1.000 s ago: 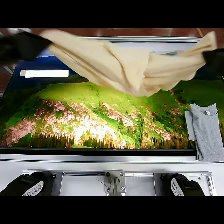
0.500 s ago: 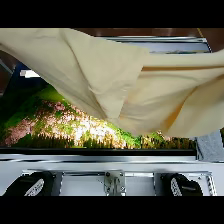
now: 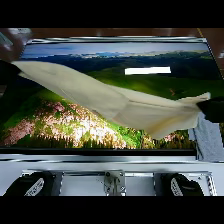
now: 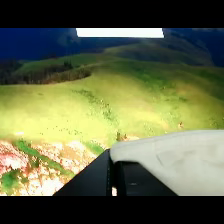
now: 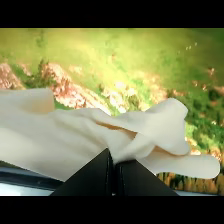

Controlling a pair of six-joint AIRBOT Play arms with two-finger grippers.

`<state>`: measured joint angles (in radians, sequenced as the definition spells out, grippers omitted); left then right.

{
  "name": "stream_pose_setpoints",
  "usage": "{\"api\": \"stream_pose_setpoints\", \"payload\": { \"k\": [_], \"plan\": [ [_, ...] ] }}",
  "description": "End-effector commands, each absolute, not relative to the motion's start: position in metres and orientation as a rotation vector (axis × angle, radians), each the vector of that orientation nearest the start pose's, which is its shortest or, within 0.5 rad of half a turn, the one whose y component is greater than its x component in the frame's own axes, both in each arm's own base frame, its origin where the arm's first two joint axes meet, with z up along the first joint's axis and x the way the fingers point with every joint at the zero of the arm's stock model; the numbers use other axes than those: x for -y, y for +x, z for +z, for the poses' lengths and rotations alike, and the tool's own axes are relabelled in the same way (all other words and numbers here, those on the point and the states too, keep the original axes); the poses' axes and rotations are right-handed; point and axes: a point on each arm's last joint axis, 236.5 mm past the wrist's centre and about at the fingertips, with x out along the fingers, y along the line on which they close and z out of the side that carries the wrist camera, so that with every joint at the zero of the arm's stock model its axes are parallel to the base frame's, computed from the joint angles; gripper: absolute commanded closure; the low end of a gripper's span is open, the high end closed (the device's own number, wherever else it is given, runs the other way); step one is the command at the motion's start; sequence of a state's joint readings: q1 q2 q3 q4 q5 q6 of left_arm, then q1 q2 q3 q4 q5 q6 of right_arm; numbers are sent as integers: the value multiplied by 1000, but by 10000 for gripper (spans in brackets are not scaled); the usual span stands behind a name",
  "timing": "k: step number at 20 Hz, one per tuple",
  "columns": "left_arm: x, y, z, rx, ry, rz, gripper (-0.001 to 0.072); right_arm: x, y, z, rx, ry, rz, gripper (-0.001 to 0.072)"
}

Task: Fold the shirts.

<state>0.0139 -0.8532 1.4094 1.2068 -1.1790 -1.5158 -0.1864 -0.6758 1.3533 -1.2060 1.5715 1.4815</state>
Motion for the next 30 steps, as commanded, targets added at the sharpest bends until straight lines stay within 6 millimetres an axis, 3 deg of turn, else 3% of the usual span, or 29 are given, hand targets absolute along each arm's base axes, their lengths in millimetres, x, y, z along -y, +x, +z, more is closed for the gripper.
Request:
{"api": "stream_pose_setpoints", "payload": {
  "k": [1,3,6,7,9,11,13,15,17,19,21,24,26,30],
  "plan": [
    [88,359,225,-671,-321,-316,664,-39,285,185,-945,274,199,651],
    [94,370,200,-663,-364,-309,664,-42,338,172,-862,386,206,651],
    [111,378,166,-671,-373,-320,664,-39,426,168,-680,559,205,651],
    [120,379,154,-691,-370,-333,664,-35,449,157,-654,586,188,651],
    [141,376,125,-764,-357,-369,664,-31,485,113,-674,636,139,650],
    [161,373,95,-844,-340,-401,664,-42,497,53,-791,686,125,633],
    [179,370,73,-911,-332,-425,664,-58,491,2,-935,712,139,597],
    [188,369,65,-946,-380,-423,664,-62,474,-17,-1030,664,198,19],
    [186,369,66,-944,-385,-418,664,-47,444,-20,-1143,532,287,20],
    [181,372,66,-940,-390,-406,664,-3,397,-36,-1334,449,247,22],
    [181,372,66,-939,-391,-405,664,20,359,-47,-1469,509,212,22],
    [181,372,66,-940,-391,-405,663,4,326,-65,-1531,637,288,22],
    [181,372,66,-941,-395,-404,663,-14,315,-78,-1554,655,321,21],
    [181,372,66,-945,-409,-397,663,-40,320,-97,-1549,552,347,13]
  ]
}}
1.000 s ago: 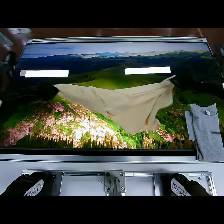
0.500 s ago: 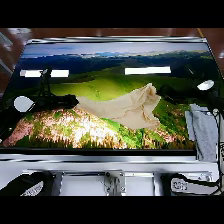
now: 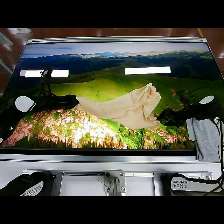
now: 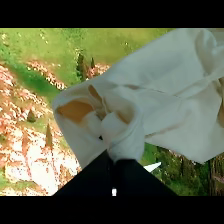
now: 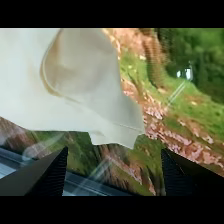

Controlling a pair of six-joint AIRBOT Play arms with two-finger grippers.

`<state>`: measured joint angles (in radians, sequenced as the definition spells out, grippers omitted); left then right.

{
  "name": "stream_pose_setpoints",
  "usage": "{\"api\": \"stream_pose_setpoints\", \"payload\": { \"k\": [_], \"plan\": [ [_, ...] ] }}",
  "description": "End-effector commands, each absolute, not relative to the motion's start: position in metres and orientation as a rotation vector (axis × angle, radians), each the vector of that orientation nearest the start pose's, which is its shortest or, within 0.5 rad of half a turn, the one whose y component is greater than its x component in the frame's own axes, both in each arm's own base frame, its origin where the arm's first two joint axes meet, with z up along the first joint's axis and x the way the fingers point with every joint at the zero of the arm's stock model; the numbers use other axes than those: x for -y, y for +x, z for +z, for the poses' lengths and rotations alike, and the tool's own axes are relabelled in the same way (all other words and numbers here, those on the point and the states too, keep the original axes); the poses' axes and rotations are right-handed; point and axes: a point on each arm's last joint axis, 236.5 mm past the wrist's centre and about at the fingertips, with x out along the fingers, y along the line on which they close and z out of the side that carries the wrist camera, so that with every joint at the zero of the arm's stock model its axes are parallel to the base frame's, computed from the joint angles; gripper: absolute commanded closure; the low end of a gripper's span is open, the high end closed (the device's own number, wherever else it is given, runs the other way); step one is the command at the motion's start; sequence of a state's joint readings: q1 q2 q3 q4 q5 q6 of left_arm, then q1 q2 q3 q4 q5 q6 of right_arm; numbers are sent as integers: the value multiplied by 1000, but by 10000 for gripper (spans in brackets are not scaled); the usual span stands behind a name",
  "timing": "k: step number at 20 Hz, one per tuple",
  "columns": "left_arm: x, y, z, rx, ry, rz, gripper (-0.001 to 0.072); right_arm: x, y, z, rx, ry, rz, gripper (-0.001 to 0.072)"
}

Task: Fold the shirts.

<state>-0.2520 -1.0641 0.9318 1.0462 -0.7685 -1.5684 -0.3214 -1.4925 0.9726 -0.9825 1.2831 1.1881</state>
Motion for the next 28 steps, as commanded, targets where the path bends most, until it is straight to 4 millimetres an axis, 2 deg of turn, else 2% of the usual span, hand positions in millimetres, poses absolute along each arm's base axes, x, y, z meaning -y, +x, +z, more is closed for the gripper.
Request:
{"api": "stream_pose_setpoints", "payload": {
  "k": [1,3,7,8,9,10,12,14,16,17,18,19,21,22,23,24,25,26,28],
  "plan": [
    [181,371,66,-946,-409,-397,664,-42,327,-101,-1533,542,322,13],
    [181,371,66,-946,-408,-397,663,-45,334,-109,-1523,510,289,14],
    [181,372,66,-945,-408,-397,664,-56,327,-123,-1571,443,299,24],
    [181,372,66,-945,-408,-397,663,-61,326,-125,-1578,430,312,82],
    [181,372,66,-945,-407,-397,663,-66,326,-126,-1578,416,322,348],
    [181,372,66,-944,-406,-397,663,-70,328,-124,-1571,410,329,660],
    [180,375,70,-925,-401,-398,664,-84,331,-107,-1558,436,396,651],
    [174,376,79,-909,-383,-400,664,-100,339,-63,-1489,415,532,651],
    [155,361,97,-953,-301,-396,665,-109,360,8,-1329,381,604,651],
    [136,352,117,-956,-235,-373,665,-114,373,58,-1196,342,637,651],
    [116,347,147,-907,-187,-337,665,-116,381,115,-1040,289,655,652],
    [94,346,193,-794,-172,-284,665,-115,386,171,-880,230,645,652],
    [53,331,303,-495,-220,-177,664,-103,380,301,-502,107,554,652],
    [38,312,359,-334,-236,-139,664,-94,364,368,-305,101,483,652],
    [27,288,410,-182,-250,-112,664,-85,340,432,-114,152,424,652],
    [23,263,451,-54,-271,-103,663,-81,312,479,31,195,401,652],
    [23,239,483,53,-278,-110,663,-79,283,513,140,200,391,652],
    [26,213,507,136,-269,-120,663,-79,254,535,213,175,386,652],
    [28,176,525,200,-245,-121,663,-76,220,546,261,120,349,652]
  ]
}}
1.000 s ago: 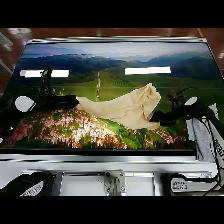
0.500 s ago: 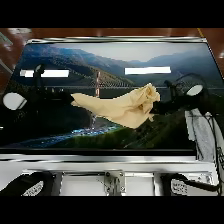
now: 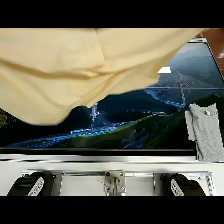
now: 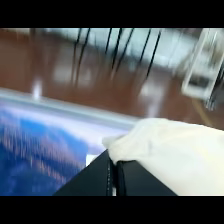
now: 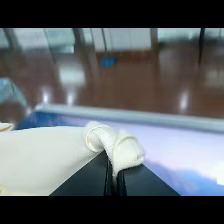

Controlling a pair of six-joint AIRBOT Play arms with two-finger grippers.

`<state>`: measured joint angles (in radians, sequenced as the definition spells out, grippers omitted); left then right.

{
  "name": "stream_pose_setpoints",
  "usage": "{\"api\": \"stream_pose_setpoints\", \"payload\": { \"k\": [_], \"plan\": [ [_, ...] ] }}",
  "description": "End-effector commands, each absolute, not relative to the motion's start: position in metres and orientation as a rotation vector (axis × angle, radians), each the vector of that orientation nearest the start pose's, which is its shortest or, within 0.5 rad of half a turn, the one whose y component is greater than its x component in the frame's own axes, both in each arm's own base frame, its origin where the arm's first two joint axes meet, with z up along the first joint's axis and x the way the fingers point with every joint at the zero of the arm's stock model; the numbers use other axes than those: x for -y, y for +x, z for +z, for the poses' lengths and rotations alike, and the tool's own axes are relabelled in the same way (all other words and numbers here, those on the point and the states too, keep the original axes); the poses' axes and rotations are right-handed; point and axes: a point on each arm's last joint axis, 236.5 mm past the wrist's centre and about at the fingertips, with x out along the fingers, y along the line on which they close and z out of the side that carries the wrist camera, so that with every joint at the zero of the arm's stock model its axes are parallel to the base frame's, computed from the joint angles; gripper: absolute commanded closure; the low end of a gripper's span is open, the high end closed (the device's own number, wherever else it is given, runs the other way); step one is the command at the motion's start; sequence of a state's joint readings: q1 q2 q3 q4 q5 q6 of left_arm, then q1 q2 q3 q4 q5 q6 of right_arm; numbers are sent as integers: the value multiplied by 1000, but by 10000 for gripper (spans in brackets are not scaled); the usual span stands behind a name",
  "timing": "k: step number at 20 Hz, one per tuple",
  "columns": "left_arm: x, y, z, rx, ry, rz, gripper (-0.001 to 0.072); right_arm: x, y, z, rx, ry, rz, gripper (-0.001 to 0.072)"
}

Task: Fold the shirts.

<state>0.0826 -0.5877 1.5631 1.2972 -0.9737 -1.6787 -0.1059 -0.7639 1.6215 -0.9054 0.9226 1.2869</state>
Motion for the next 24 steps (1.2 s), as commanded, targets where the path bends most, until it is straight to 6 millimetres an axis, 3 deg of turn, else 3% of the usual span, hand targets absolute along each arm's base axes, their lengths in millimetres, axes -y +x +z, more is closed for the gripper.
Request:
{"api": "stream_pose_setpoints", "payload": {
  "k": [1,3,6,11,13,16,18,22,24],
  "plan": [
    [26,162,527,209,-225,-102,664,-71,210,542,241,116,319,652],
    [14,144,517,171,-180,-31,663,-60,196,518,147,106,250,652],
    [-4,140,475,3,-150,61,663,-42,184,471,-38,53,154,651],
    [-14,178,392,-271,-156,104,663,-16,194,363,-477,88,41,651],
    [-19,199,349,-390,-160,122,663,-9,203,316,-637,95,16,651],
    [-19,227,271,-589,-176,125,663,-4,233,233,-807,145,-10,651],
    [-10,245,223,-694,-212,88,664,2,269,181,-827,166,-27,651],
    [-8,303,182,-696,-261,68,663,1,351,103,-793,289,-36,651],
    [-13,342,166,-681,-275,78,663,9,393,76,-761,314,-62,650]
  ]
}}
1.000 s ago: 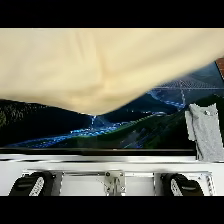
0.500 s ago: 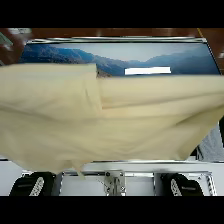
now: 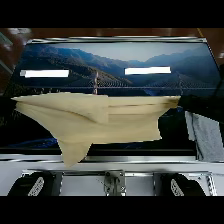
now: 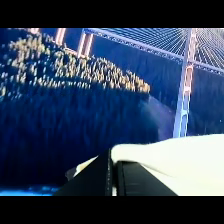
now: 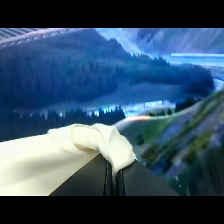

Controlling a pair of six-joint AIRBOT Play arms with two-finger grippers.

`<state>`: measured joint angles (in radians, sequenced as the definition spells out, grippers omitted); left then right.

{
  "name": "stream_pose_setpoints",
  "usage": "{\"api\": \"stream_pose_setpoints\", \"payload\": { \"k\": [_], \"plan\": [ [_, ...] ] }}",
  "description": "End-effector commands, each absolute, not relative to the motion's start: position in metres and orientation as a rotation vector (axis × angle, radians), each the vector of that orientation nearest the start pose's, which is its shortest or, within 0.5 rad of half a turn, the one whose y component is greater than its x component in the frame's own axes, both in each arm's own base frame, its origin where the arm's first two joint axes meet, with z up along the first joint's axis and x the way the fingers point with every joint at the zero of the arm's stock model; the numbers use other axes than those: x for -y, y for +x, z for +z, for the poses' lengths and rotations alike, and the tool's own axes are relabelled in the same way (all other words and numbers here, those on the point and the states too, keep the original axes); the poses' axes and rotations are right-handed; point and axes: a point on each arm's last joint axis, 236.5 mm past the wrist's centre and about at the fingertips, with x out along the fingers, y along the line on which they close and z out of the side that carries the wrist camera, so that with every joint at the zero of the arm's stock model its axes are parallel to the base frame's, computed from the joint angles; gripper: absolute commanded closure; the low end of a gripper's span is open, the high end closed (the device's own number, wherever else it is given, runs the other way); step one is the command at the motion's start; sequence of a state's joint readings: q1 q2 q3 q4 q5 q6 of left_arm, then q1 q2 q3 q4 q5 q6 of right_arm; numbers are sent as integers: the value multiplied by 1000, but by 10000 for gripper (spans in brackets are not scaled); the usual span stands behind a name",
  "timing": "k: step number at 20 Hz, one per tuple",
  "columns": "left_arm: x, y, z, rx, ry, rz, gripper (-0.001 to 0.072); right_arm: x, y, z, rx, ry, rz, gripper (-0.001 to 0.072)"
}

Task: Fold the shirts.

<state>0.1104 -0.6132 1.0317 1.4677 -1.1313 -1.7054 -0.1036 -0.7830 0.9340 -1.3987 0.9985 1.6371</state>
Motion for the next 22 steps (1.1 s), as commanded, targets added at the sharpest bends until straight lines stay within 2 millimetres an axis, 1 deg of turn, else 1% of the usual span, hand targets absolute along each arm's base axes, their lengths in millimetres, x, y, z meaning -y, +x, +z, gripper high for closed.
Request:
{"api": "stream_pose_setpoints", "payload": {
  "k": [1,3,4,5,6,8,9,10,11,12,13,14,15,16,17,18,19,20,21,22],
  "plan": [
    [-12,359,157,-681,-301,70,663,10,412,64,-739,349,-69,651],
    [-4,392,134,-692,-386,49,663,10,440,47,-695,449,-86,650],
    [0,406,117,-718,-432,43,662,11,451,39,-674,503,-99,650],
    [3,414,99,-756,-466,43,662,11,460,30,-664,553,-114,651],
    [5,421,77,-804,-485,49,662,11,464,19,-673,588,-128,647],
    [5,429,28,-909,-495,72,658,12,465,-8,-727,594,-144,644],
    [4,431,9,-951,-501,81,627,12,465,-19,-748,596,-152,643],
    [5,431,-6,-986,-513,89,555,13,466,-25,-755,594,-157,557],
    [7,432,-14,-1006,-529,90,360,14,466,-26,-758,576,-154,158],
    [8,429,-17,-1028,-531,88,118,20,467,-21,-744,546,-155,21],
    [4,425,-15,-1056,-515,92,76,27,467,-12,-739,526,-154,21],
    [-7,413,-15,-1112,-466,105,77,36,464,2,-738,493,-148,22],
    [-22,397,-15,-1187,-392,121,78,47,457,16,-744,438,-140,21],
    [-39,375,-16,-1286,-302,131,79,60,447,27,-764,388,-146,22],
    [-50,351,-19,-1385,-239,122,79,77,430,33,-813,353,-170,22],
    [-56,326,-24,-1487,-219,105,79,94,406,29,-889,327,-202,23],
    [-57,305,-31,-1565,-238,97,77,105,379,17,-993,334,-232,24],
    [-52,288,-40,-1621,-285,88,74,110,349,3,-1114,363,-242,25],
    [-42,278,-50,-1650,-348,58,19,110,327,-10,-1200,385,-232,24],
    [-25,272,-61,-1655,-420,-3,20,105,308,-22,-1271,409,-196,24]
  ]
}}
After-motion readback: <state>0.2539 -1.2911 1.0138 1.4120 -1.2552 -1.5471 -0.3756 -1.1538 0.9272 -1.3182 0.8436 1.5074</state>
